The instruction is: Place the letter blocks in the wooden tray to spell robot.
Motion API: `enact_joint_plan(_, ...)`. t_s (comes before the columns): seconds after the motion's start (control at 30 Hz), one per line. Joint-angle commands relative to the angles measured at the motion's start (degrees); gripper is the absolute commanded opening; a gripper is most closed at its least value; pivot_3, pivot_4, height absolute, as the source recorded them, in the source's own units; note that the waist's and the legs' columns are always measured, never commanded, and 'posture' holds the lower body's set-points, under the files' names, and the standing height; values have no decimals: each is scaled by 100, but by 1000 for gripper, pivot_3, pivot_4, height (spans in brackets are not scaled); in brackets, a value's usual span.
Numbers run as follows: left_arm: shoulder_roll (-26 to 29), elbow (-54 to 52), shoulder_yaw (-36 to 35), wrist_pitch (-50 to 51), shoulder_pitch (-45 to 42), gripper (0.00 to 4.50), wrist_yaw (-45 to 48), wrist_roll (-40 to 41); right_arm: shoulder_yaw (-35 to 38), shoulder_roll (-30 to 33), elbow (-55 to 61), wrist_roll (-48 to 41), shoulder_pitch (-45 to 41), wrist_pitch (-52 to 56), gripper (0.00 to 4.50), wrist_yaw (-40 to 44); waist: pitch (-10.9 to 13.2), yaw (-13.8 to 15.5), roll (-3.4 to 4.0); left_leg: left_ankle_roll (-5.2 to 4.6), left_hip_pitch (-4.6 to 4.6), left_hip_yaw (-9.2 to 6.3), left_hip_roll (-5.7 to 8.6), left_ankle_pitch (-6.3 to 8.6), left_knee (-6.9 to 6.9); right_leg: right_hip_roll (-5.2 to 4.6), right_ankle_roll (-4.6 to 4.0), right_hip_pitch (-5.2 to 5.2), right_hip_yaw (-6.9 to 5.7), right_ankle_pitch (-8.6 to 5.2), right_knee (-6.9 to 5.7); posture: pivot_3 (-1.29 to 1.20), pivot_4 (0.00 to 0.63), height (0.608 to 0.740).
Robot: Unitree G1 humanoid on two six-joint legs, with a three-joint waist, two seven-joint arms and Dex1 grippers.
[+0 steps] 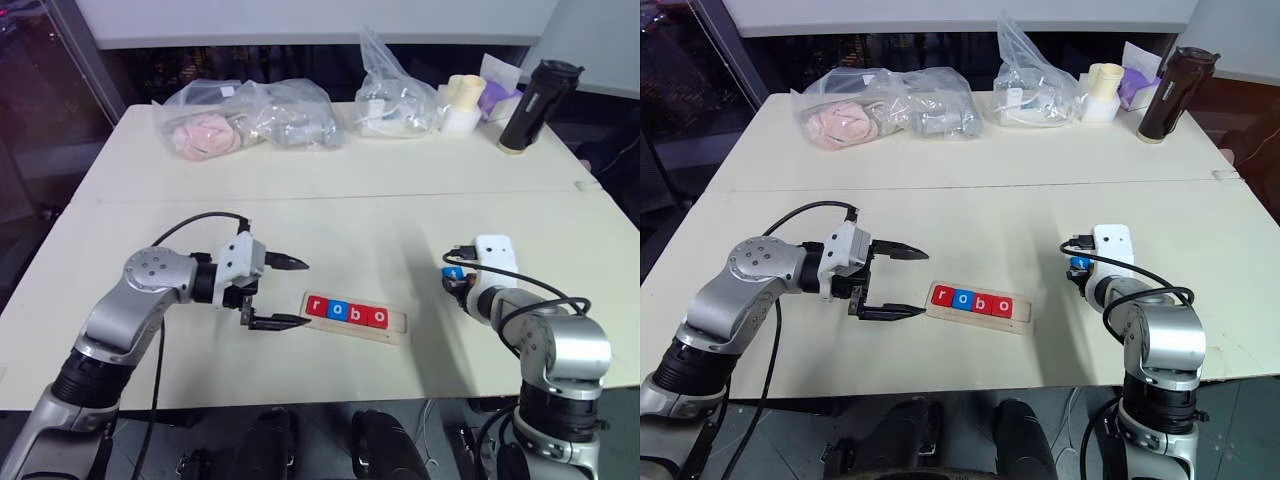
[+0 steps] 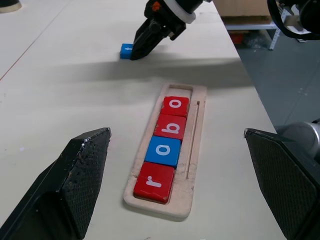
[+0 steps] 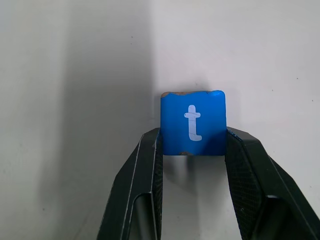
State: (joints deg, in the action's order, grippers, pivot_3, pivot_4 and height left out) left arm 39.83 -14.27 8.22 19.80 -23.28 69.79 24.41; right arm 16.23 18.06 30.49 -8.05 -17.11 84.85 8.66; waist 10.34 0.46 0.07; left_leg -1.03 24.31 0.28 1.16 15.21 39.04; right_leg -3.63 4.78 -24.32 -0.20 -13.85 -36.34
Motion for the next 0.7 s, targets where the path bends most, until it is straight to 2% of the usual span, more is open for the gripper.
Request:
enact_joint_plan(0.03,9,-179,-47,-19,-19,4500,-4,58,244,-27,960,-70,332,635,1118,24,0,17,0,0,0,0,-1,0,-1,0,0,0,0,0,0,0,150,740)
enact_joint_plan(0.27,-13,-159,-10,-69,24,4500,33,51,343,-539,2445,-496,1355,765,1118,-31,0,-21,0,0,1,-1,-1,0,-1,-1,0,-1,0,-1,0,0,150,740)
enact_joint_plan(0.53,-58,-137,23,-78,0,4500,64,38,248,-825,2582,-557,1740,765,1118,-342,0,-44,0,0,-7,-1,-8,-6,0,-1,-14,2,1,-9,0,0,150,740)
enact_joint_plan(0.63,-54,-119,15,-86,-4,4500,74,27,220,-646,2535,-587,1684,765,2572,-342,0,-59,0,0,-7,-1,-8,-6,0,-2,-14,2,1,-9,0,0,150,740)
enact_joint_plan(0.7,-67,-133,15,-74,-3,4500,53,26,167,-309,2503,-791,1660,765,3635,-100,0,-67,0,0,-6,-1,-7,-6,0,-3,-14,2,1,-9,0,0,150,740)
